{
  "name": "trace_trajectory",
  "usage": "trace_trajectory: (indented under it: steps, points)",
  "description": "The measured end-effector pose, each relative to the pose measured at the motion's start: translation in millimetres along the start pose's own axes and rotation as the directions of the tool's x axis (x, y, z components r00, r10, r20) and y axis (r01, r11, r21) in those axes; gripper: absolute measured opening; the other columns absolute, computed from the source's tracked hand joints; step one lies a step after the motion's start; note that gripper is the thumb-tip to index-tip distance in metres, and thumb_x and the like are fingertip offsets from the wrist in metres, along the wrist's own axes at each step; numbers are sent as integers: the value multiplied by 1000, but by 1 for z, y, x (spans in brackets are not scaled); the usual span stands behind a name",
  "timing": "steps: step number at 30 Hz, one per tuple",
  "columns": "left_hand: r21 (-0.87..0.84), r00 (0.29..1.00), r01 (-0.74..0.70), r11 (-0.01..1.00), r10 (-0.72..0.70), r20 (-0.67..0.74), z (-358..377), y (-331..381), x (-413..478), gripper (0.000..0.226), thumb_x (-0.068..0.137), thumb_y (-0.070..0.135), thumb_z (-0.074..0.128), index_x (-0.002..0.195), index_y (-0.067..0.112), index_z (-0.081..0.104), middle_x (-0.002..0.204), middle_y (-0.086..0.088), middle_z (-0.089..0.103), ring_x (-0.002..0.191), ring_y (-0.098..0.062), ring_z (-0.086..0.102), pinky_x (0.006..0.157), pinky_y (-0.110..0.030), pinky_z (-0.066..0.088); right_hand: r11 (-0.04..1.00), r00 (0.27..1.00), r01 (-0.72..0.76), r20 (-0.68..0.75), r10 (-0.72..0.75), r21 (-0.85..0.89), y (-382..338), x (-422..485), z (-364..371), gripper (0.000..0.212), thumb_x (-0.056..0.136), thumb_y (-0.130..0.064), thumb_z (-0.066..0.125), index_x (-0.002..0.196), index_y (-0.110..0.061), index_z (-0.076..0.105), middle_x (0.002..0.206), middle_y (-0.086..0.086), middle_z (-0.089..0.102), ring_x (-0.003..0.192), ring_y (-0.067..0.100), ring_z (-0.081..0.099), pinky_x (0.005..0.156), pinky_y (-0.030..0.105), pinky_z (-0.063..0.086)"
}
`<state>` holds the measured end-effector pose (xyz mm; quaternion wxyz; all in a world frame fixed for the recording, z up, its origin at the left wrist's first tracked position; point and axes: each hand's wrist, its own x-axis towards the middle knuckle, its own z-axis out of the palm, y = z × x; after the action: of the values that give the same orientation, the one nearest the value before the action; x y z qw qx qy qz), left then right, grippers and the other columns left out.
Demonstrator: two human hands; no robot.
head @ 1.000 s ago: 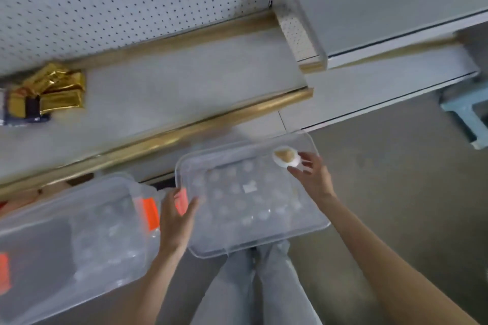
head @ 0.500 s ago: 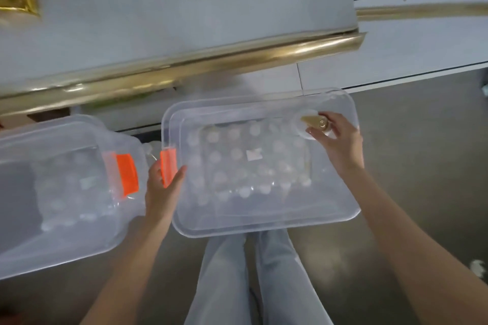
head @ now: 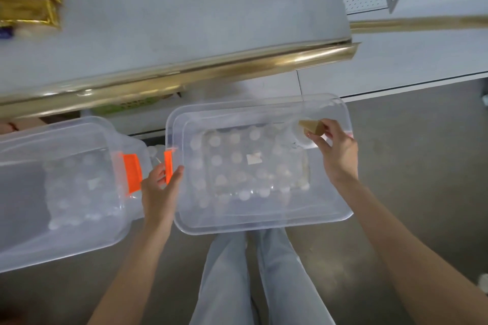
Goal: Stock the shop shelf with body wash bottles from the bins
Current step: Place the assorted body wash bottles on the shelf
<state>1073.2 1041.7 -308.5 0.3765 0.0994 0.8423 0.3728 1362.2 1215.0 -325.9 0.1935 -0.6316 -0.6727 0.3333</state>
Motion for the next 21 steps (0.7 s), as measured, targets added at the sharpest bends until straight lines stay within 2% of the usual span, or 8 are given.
trace_trajectory:
  steps: [3, 5, 7, 9, 11, 14, 17, 21]
  points:
    - [10, 999, -29, 1000, 29, 41, -2, 8, -7, 63, 58, 65, 63, 106, 24, 61, 105, 1, 64, 109, -23, 60, 94, -56, 48, 998, 1000, -16, 8, 16, 55, -18, -9, -14, 22, 83, -34, 70, 96, -22, 58, 85, -6, 64, 93, 29, 64, 83, 46, 49]
    - [19, 993, -69, 997, 67, 93, -1, 22, -19, 64, 71, 55, 70, 122, 19, 56, 122, -1, 59, 118, -22, 55, 98, -55, 45, 996, 1000, 0, 25, -3, 91, -42, -18, -31, 22, 81, -29, 73, 94, -16, 60, 82, -8, 63, 90, 20, 65, 83, 43, 49]
    - [18, 980, -122, 992, 118, 158, 3, 41, -34, 58, 85, 37, 69, 134, 16, 48, 137, -4, 49, 125, -18, 48, 104, -42, 41, 993, 998, 16, 55, -22, 116, -70, -30, -52, 24, 80, -26, 75, 94, -12, 62, 81, -9, 63, 86, 7, 63, 82, 36, 49]
    - [-7, 949, -163, 987, 159, 274, 10, 64, -53, 59, 86, 30, 66, 138, 15, 43, 141, -2, 45, 127, -15, 47, 99, -29, 38, 990, 996, 34, 77, -44, 136, -98, -43, -75, 25, 79, -27, 75, 95, -13, 62, 83, -7, 65, 86, 6, 62, 80, 32, 49]
    - [-42, 874, -232, 972, 227, 430, 15, 94, -79, 62, 84, 30, 69, 139, 19, 42, 140, 4, 45, 129, -11, 44, 99, -27, 38, 983, 995, 73, 61, -84, 168, -127, -56, -102, 27, 77, -28, 76, 95, -13, 63, 85, -3, 66, 87, 12, 64, 78, 31, 50]
    - [-26, 718, -421, 907, 351, 602, 18, 140, -118, 81, 69, 56, 76, 138, 30, 42, 141, 10, 44, 127, -7, 42, 103, -26, 35, 962, 989, 144, -5, -146, 231, -177, -69, -150, 24, 75, -26, 78, 90, -15, 63, 80, -4, 66, 81, 6, 62, 72, 17, 48]
    - [-90, 624, -534, 840, 464, 629, 15, 185, -153, 71, 56, 60, 73, 120, 43, 48, 131, 10, 56, 121, -7, 51, 101, -26, 38, 930, 966, 259, -57, -253, 262, -230, -76, -200, 20, 75, -28, 78, 85, -24, 61, 77, -11, 66, 76, 3, 63, 70, 14, 48]
    - [-207, 554, -605, 769, 593, 585, 3, 248, -190, 60, 51, 47, 78, 105, 34, 56, 108, 6, 68, 101, -12, 64, 89, -35, 52, 868, 900, 433, -164, -403, 243, -292, -75, -266, 22, 76, -33, 77, 87, -20, 64, 74, -17, 65, 70, -3, 61, 69, 14, 46]
